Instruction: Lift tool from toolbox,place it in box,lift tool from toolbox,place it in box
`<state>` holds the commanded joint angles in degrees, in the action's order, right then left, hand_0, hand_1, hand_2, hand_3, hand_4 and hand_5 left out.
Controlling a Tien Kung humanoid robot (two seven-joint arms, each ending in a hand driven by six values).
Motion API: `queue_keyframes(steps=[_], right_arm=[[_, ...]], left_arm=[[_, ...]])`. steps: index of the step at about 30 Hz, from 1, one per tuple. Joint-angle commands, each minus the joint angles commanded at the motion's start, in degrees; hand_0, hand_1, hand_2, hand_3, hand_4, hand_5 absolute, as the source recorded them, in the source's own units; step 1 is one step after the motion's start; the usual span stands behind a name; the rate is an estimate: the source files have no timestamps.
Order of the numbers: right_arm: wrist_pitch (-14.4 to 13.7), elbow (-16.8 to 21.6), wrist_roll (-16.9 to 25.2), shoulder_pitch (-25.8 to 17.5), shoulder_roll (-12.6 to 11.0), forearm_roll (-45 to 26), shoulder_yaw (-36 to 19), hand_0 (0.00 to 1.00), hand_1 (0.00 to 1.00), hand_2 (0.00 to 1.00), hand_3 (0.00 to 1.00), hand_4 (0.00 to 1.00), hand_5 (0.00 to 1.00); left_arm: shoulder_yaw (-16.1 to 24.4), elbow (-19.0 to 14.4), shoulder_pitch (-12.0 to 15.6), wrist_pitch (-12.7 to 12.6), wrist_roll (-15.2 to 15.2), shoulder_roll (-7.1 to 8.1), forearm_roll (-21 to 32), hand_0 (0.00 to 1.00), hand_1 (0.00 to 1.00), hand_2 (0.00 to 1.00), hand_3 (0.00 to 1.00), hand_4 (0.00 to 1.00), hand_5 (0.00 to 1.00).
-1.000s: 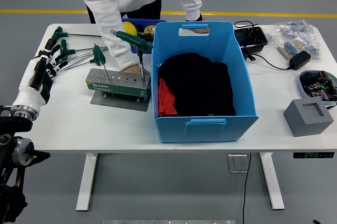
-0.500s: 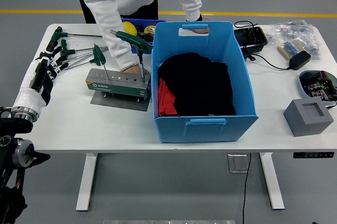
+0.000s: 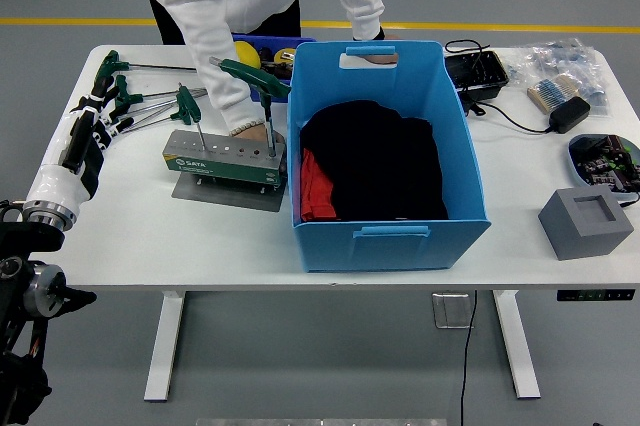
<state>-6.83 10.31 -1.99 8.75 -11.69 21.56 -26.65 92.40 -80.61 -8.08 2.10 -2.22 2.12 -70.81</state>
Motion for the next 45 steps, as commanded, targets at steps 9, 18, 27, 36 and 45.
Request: queue_keyframes(steps=[9,18,27,36,45], right_arm=[[0.0,0.0,-0.2,0.2,0.0,0.2,-0.3,0.693,0.675,0.735,0.584,0.791,0.721],[0.0,0.0,-0.3,0.3,0.1,0.5,-0.3,0.693,0.677,0.734,0.583,0.791,0.721],[0.0,0.0,-0.3,0.6,0.1,0.0,0.0,0.693,0.677,0.734,0.582,0.791,0.723],[0.0,0.0,-0.3,0.8,0.1,-0.3,0.7,0.693,0.679,0.734,0.582,0.791,0.725],[0.1,0.0,-0.3,0.9,0.0,-0.5,1.3,0.693,0.680,0.734,0.582,0.792,0.723]], left_arm=[[-11.8,1.0,-12.0,-2.1,-0.1,7.25,-8.3,0.884,0.886,0.974,0.904,0.998,0.770],[-28.9,5.7,-30.3,-1.2,0.0,12.03,-29.9,0.861,0.883,0.972,0.908,0.998,0.657],[-41.4,14.9,-40.6,7.2,-1.5,11.01,-50.4,0.881,0.944,0.998,0.973,0.998,0.467],[-48.6,23.1,-45.2,9.2,-0.6,10.50,-55.0,0.867,0.937,0.984,0.942,0.998,0.427],[-52.7,28.5,-48.0,7.5,0.5,9.78,-51.8,0.803,0.804,0.845,0.783,0.998,0.432]])
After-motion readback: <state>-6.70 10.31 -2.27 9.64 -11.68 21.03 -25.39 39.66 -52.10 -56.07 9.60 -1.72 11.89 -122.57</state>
